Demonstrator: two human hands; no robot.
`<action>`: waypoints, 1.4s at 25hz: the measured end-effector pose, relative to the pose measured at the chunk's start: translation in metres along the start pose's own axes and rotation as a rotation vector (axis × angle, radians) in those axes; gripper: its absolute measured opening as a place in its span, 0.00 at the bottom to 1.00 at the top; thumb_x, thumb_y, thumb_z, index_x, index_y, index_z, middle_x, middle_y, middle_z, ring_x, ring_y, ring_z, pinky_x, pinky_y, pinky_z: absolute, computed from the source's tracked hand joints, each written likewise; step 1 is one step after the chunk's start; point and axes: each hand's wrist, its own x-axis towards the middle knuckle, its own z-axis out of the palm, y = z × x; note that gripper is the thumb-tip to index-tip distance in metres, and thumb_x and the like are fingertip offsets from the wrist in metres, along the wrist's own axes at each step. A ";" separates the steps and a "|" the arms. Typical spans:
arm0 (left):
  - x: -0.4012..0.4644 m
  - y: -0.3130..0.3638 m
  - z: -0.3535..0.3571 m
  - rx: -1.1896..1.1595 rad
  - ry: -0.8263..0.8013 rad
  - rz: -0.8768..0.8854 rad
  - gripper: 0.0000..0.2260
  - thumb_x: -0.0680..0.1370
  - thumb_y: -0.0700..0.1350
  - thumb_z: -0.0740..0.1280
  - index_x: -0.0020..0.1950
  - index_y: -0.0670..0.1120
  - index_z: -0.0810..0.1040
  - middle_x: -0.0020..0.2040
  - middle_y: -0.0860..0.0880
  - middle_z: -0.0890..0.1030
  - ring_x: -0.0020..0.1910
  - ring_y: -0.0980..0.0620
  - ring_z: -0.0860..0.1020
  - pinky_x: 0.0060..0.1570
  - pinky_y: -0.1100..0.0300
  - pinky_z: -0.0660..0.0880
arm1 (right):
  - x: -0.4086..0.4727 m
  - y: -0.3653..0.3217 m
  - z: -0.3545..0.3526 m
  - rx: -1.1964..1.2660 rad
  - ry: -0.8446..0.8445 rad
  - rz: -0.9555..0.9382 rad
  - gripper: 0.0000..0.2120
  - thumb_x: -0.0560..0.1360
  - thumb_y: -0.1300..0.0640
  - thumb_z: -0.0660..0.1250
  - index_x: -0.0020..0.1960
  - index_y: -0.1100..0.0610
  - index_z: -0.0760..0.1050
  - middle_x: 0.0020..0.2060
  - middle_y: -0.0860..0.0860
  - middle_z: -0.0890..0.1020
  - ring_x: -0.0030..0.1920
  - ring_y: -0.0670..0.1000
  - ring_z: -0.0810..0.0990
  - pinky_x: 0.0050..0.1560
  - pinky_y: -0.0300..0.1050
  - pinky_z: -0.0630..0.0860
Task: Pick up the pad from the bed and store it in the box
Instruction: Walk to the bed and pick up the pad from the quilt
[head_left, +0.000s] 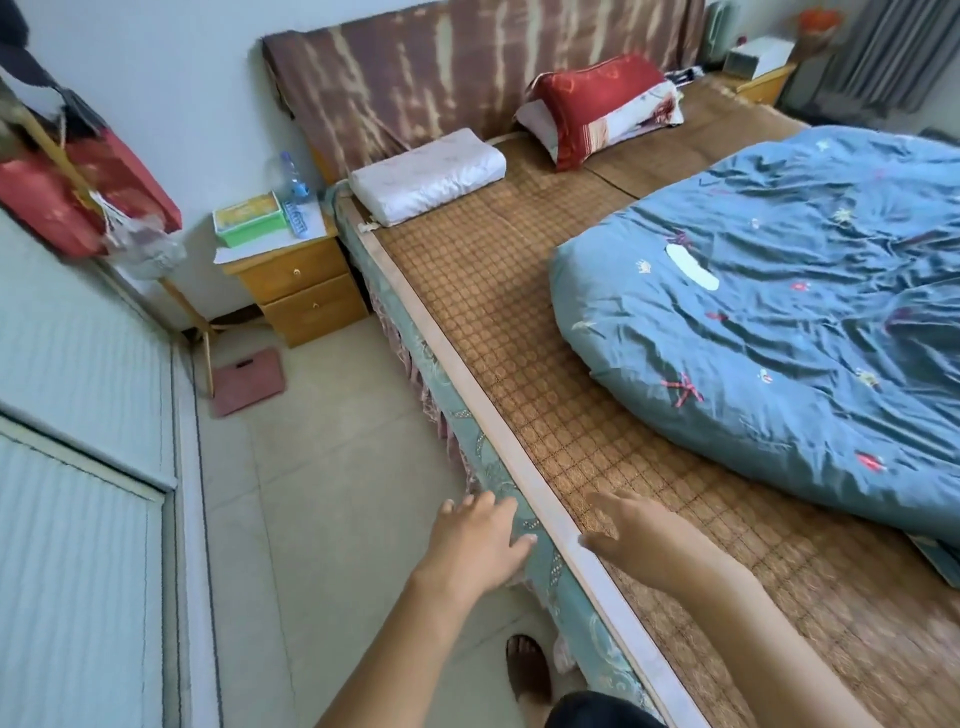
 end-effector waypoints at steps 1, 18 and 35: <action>0.020 -0.010 -0.016 0.013 0.008 0.016 0.21 0.78 0.58 0.57 0.64 0.46 0.70 0.61 0.43 0.76 0.62 0.43 0.73 0.63 0.47 0.67 | 0.020 -0.006 -0.014 0.006 0.006 0.012 0.24 0.76 0.43 0.61 0.69 0.50 0.64 0.63 0.52 0.74 0.60 0.54 0.76 0.61 0.53 0.75; 0.365 -0.134 -0.207 0.298 -0.077 0.536 0.22 0.78 0.58 0.55 0.66 0.47 0.68 0.63 0.44 0.74 0.63 0.44 0.71 0.65 0.47 0.65 | 0.299 -0.078 -0.142 0.360 0.236 0.483 0.28 0.75 0.41 0.61 0.72 0.45 0.58 0.65 0.48 0.70 0.50 0.50 0.79 0.51 0.46 0.78; 0.763 0.095 -0.185 0.461 -0.025 0.901 0.28 0.78 0.59 0.55 0.74 0.47 0.57 0.73 0.41 0.64 0.72 0.43 0.61 0.71 0.46 0.56 | 0.521 0.207 -0.227 0.493 0.424 0.766 0.26 0.78 0.47 0.58 0.74 0.47 0.56 0.70 0.49 0.67 0.69 0.52 0.66 0.65 0.50 0.69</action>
